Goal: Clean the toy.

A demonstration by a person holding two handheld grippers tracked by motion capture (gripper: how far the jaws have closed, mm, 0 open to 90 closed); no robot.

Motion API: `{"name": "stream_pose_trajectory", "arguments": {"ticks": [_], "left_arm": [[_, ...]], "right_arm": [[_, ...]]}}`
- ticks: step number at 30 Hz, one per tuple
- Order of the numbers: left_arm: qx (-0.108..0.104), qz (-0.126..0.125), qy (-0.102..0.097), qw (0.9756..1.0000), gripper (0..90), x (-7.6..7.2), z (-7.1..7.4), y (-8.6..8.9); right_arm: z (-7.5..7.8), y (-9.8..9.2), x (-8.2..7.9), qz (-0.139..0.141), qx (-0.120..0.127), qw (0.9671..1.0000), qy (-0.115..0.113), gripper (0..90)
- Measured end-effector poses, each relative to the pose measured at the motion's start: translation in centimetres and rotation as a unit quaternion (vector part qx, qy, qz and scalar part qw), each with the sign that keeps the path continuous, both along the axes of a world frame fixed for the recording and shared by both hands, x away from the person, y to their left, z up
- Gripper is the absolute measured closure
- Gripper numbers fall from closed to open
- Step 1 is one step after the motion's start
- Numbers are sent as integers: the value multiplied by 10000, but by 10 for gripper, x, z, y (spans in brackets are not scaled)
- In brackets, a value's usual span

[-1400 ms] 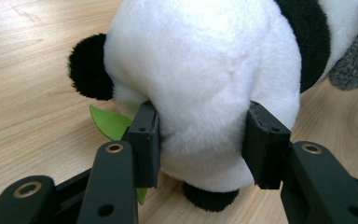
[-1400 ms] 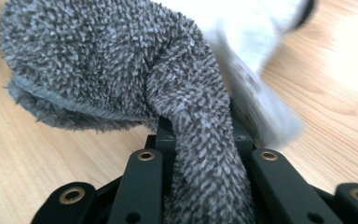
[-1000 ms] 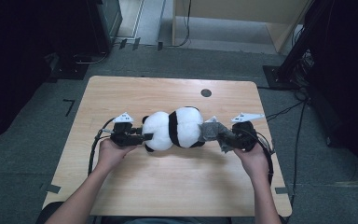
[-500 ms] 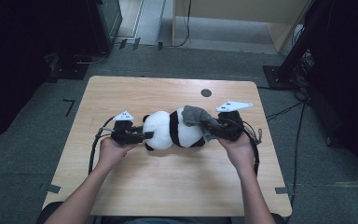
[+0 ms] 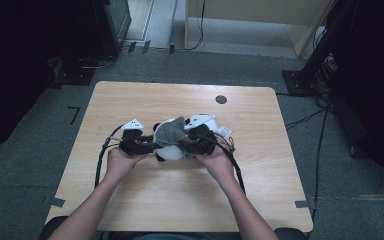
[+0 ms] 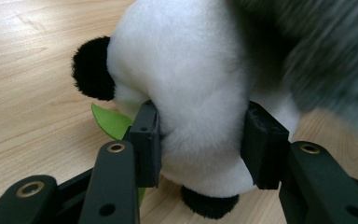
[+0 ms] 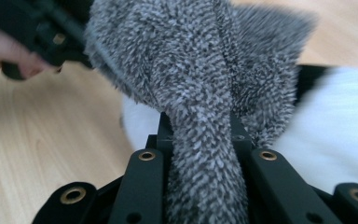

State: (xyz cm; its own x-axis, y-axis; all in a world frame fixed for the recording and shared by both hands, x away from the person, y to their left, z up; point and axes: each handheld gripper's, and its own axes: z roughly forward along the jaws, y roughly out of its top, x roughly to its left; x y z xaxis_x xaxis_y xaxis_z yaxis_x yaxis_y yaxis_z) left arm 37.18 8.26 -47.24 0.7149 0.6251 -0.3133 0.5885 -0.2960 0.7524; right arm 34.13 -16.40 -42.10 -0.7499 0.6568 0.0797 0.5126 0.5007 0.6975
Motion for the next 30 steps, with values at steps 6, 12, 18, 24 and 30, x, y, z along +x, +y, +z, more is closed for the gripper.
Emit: {"name": "stream_pose_trajectory", "arguments": {"ticks": [6,12,18,24,30], "left_arm": [[48,29,16,10000,552,-1,-1,0],[53,15,20,10000,553,0,0,0],[82,-17,-16,10000,554,0,0,0],[113,-40,-29,9999,556,-2,0,0],[111,-39,-41,9999,557,-2,0,1]], "right_arm": [[-19,10,-9,269,54,9995,145,757],[-38,2,-14,390,246,9980,433,763],[-54,-3,-20,350,-346,9972,557,763],[-62,-9,-20,279,-621,9953,691,762],[-62,-20,-21,172,-814,9931,829,759]]}}
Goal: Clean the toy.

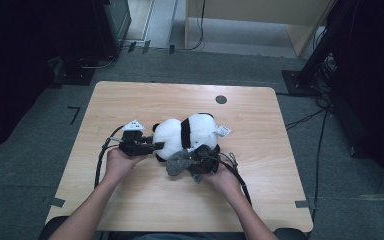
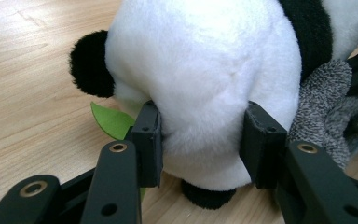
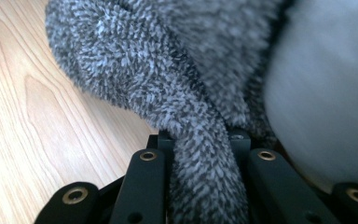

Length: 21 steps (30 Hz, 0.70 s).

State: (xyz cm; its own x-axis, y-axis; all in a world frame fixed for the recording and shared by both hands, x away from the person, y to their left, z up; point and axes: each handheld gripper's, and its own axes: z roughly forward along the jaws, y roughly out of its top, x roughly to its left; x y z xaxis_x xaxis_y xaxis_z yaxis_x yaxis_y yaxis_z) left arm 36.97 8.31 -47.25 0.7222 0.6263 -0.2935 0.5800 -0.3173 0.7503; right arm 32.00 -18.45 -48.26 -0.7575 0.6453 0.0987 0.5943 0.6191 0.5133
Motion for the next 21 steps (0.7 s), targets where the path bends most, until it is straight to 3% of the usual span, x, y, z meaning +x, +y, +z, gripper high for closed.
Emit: {"name": "stream_pose_trajectory", "arguments": {"ticks": [14,21], "left_arm": [[-71,26,22,10000,557,1,-1,0],[-72,53,27,10000,559,2,-1,1]], "right_arm": [[15,-49,0,-379,73,9991,194,754],[19,-80,3,-754,168,9968,227,753]]}}
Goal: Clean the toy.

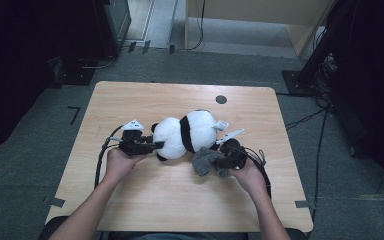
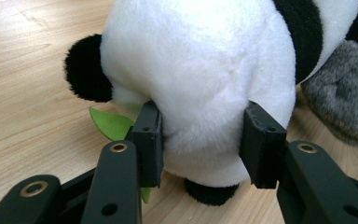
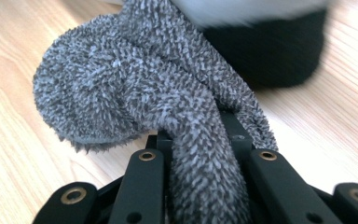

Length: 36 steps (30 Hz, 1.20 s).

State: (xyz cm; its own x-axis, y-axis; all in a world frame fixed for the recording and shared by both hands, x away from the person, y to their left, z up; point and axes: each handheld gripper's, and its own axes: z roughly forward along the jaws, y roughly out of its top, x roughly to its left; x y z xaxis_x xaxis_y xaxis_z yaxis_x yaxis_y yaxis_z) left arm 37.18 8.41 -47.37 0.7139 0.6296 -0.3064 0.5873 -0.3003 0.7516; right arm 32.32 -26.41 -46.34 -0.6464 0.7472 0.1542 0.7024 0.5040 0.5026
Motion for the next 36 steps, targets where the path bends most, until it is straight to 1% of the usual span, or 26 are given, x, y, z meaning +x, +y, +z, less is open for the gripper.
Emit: {"name": "stream_pose_trajectory", "arguments": {"ticks": [4,8,11,13,16,19,22,25,28,30,32,34,35,36], "left_arm": [[5,11,-7,10000,559,0,0,0],[-11,12,0,10000,559,0,0,0],[-26,25,0,10000,558,1,0,0],[-13,19,-15,10000,558,1,-1,1],[-32,21,-15,10000,557,1,-1,1],[-39,31,-17,10000,556,1,-1,1],[-37,31,-21,10000,556,1,-1,1],[-27,27,-20,10000,556,1,-1,1],[-24,31,-26,10000,556,1,-1,1],[-21,35,-36,10000,556,1,-1,1],[-26,39,-38,10000,555,1,-1,1],[-34,36,-47,10000,555,1,-1,1],[-42,37,-49,10000,555,1,-1,1],[-45,41,-46,10000,556,1,-1,1]], "right_arm": [[1,-15,3,-201,45,9998,10,753],[-2,-26,7,-403,86,9991,58,753],[-8,-32,10,-538,129,9984,91,753],[-14,-36,14,-628,74,9979,144,753],[-18,-42,18,-756,51,9970,157,753],[-20,-49,21,-902,118,9957,155,753],[-20,-55,24,-1057,125,9942,121,753],[-19,-62,25,-1291,161,9915,77,754],[-13,-72,24,-1536,337,9875,-97,754],[-6,-79,22,-1673,547,9840,-286,754],[3,-84,19,-1822,757,9792,-470,754],[12,-87,16,-1833,999,9755,-702,754],[17,-85,16,-1809,1031,9745,-838,754],[22,-81,16,-1767,950,9750,-959,754]]}}
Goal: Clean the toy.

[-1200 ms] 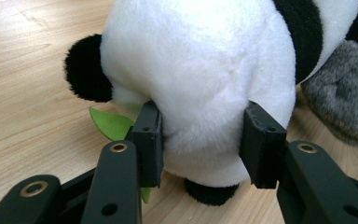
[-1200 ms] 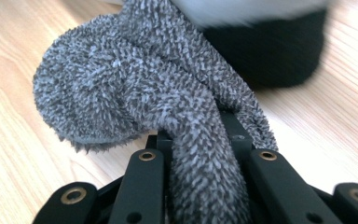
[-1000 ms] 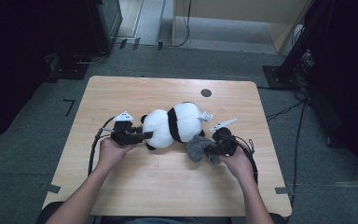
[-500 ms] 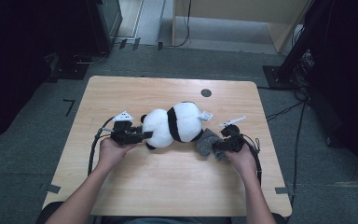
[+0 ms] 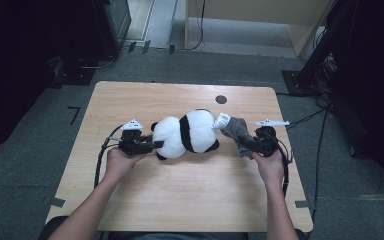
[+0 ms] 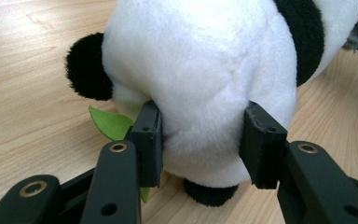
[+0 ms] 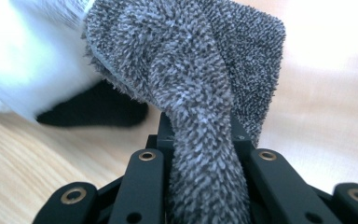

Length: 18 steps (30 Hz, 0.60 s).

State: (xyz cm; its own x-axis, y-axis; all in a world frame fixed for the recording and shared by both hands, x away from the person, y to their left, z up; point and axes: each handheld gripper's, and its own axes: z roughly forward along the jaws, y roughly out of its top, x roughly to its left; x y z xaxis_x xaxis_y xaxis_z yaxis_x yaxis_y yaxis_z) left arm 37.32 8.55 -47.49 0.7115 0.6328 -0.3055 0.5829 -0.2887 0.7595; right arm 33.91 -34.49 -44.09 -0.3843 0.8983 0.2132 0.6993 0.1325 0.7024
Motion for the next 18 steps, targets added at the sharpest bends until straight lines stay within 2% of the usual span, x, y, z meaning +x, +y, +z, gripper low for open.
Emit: {"name": "stream_pose_trajectory", "arguments": {"ticks": [2,5,11,14,16,18], "left_arm": [[3,2,14,10000,557,-1,1,0],[-30,-17,82,10000,577,-2,2,-1],[-79,14,118,9999,587,-5,3,-1],[-55,-7,80,10000,585,-8,3,-3],[-24,-4,15,10000,580,-8,2,-3],[-21,12,-24,10000,564,-7,1,-2]], "right_arm": [[10,8,0,123,-68,9997,-185,754],[25,21,0,283,23,9988,-402,754],[48,38,-1,492,75,9968,-623,753],[56,49,4,660,350,9949,-674,751],[56,63,11,790,339,9940,-672,750],[50,78,20,933,260,9937,-564,748]]}}
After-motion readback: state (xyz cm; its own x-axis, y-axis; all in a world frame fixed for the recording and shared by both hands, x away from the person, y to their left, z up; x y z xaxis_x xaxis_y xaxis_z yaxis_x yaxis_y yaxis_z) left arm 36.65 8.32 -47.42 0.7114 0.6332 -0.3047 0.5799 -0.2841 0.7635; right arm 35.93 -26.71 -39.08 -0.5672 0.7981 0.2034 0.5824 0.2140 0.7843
